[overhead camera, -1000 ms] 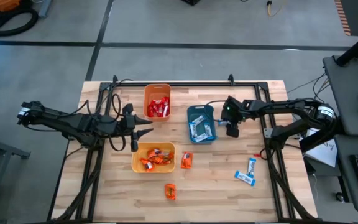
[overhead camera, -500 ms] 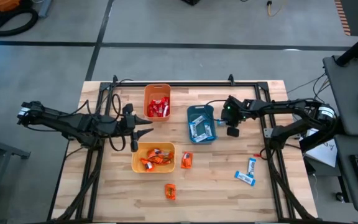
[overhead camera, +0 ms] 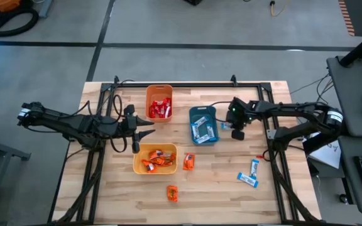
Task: Organize candy in baskets
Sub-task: Put the white chocolate into the blue bin
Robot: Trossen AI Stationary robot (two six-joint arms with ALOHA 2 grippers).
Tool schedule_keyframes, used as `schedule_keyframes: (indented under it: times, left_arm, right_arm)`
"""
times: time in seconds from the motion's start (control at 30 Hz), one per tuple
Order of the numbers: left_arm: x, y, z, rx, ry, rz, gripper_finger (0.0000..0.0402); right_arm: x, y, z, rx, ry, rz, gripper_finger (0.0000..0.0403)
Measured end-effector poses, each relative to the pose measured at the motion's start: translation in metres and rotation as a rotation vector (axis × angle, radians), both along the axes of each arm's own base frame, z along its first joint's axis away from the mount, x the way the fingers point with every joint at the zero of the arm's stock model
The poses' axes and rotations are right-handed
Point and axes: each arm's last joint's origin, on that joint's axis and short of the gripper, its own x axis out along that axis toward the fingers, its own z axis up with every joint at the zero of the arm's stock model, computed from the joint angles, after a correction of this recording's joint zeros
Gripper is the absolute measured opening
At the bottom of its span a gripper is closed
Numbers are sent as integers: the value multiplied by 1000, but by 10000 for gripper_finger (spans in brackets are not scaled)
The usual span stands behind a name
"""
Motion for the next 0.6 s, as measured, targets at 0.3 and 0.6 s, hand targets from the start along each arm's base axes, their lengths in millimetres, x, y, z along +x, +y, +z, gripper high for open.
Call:
schedule_keyframes:
  times: [0.3, 0.6]
  left_arm:
    - [0, 0, 0, -2, -2, 1, 113]
    - [0, 0, 0, -9, -3, 2, 113]
  right_arm:
    - [-3, 11, 5, 166, -13, -139, 8]
    - [6, 27, 6, 259, -35, -186, 8]
